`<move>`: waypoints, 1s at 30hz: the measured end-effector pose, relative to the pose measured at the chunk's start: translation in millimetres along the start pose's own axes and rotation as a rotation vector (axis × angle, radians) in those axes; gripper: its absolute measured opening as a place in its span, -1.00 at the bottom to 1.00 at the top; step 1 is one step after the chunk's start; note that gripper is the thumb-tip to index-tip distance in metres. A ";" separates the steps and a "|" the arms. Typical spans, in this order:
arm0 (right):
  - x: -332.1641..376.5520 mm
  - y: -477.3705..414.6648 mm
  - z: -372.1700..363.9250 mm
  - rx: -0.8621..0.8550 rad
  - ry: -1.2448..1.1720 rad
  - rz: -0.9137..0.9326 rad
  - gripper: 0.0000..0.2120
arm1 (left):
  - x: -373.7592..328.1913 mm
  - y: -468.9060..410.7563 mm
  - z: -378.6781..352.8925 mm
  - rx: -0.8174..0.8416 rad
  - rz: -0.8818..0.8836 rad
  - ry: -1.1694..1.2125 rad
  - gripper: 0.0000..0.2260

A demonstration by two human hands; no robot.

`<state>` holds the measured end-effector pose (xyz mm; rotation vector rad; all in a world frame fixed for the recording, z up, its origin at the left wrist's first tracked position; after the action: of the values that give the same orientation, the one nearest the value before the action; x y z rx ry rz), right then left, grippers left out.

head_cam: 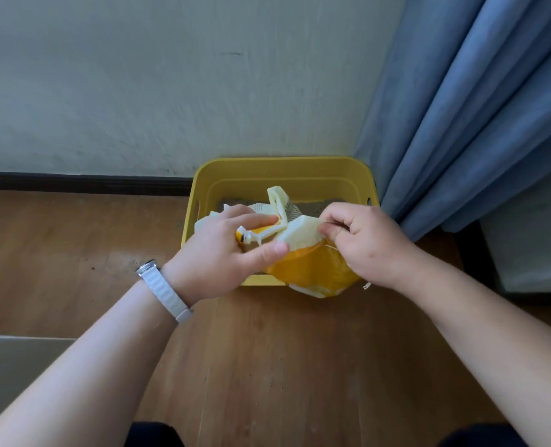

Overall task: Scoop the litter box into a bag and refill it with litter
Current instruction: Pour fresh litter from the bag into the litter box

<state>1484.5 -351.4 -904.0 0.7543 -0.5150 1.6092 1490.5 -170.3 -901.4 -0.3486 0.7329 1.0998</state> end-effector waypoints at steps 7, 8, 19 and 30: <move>-1.0 2.3 -7.1 0.053 0.014 -0.058 -0.77 | -13.6 -0.1 -9.3 0.020 -0.057 -0.394 -0.47; -1.3 2.3 -7.5 0.063 0.027 -0.067 -0.77 | -14.9 -0.3 -11.4 0.020 -0.072 -0.390 -0.59; -8.5 1.6 1.3 0.171 0.283 -0.079 -0.66 | -2.9 -14.7 1.5 -0.060 0.108 0.011 -0.72; -57.7 11.9 42.6 -0.102 -0.417 -0.246 -0.79 | -12.0 -33.5 8.7 -0.065 0.190 0.276 -0.70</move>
<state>1484.4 -423.2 -915.3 1.0404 -0.7643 1.1907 1520.6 -187.8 -890.0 -0.5004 0.9917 1.2715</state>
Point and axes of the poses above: each hand's wrist, its own y-axis away from the middle knuckle, its own z-axis out of the back of the hand, x = y × z, the point moved 9 cm from there along -y, towards the middle knuckle, and after that the axes turned 1 degree about -z, right-handed, at the moved point
